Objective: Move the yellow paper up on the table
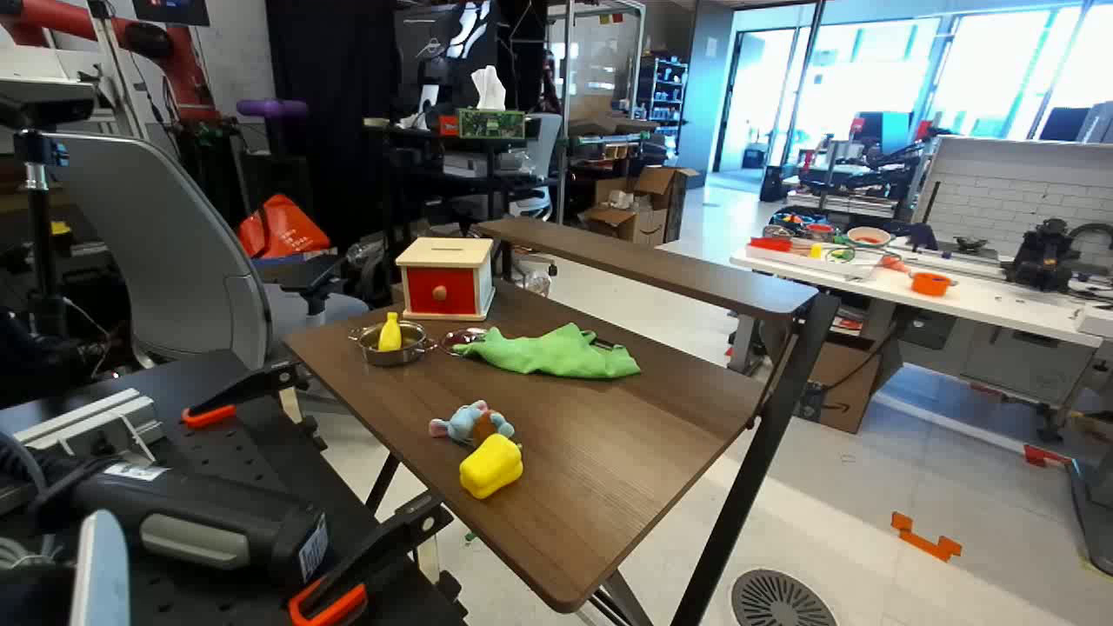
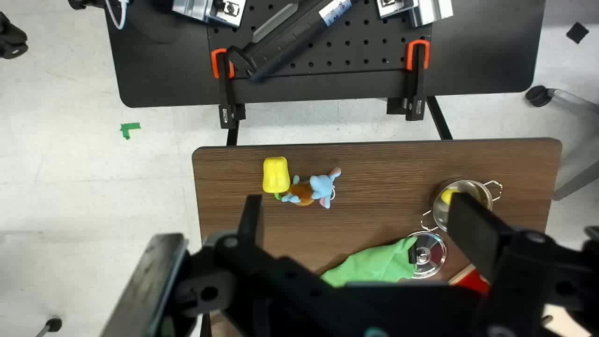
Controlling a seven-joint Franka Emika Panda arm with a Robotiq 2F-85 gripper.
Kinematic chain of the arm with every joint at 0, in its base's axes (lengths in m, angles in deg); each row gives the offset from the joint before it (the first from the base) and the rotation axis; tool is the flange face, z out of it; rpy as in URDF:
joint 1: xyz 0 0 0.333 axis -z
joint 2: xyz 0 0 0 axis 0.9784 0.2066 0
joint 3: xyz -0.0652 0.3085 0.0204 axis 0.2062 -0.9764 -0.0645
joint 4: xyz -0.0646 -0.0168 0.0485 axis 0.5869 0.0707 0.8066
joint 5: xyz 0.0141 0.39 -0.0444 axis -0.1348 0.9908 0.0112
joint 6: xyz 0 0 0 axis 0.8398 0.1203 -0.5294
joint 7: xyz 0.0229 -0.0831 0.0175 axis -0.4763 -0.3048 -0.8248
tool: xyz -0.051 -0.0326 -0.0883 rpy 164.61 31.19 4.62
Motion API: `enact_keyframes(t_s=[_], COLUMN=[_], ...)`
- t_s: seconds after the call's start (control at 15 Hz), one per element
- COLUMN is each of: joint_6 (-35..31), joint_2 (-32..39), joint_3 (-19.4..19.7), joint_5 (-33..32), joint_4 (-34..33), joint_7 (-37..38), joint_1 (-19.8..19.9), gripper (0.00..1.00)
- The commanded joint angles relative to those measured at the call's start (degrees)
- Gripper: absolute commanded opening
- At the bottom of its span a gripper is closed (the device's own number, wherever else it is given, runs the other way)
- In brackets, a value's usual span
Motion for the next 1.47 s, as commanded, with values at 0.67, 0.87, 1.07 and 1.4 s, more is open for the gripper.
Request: enact_keyframes(t_s=[0.67,0.87,1.07,1.4], joint_6=[0.12,0.12,0.12,-1.94], joint_2=[0.02,0.02,0.02,0.82], joint_3=[-0.05,-0.05,-0.05,0.37], joint_5=[0.04,0.04,0.04,-0.08], joint_4=[-0.11,-0.11,-0.11,0.90], joint_7=[-0.01,-0.01,-0.01,-0.27], joint_1=[0.04,0.04,0.04,0.31], gripper=[1.00,1.00,1.00,1.00])
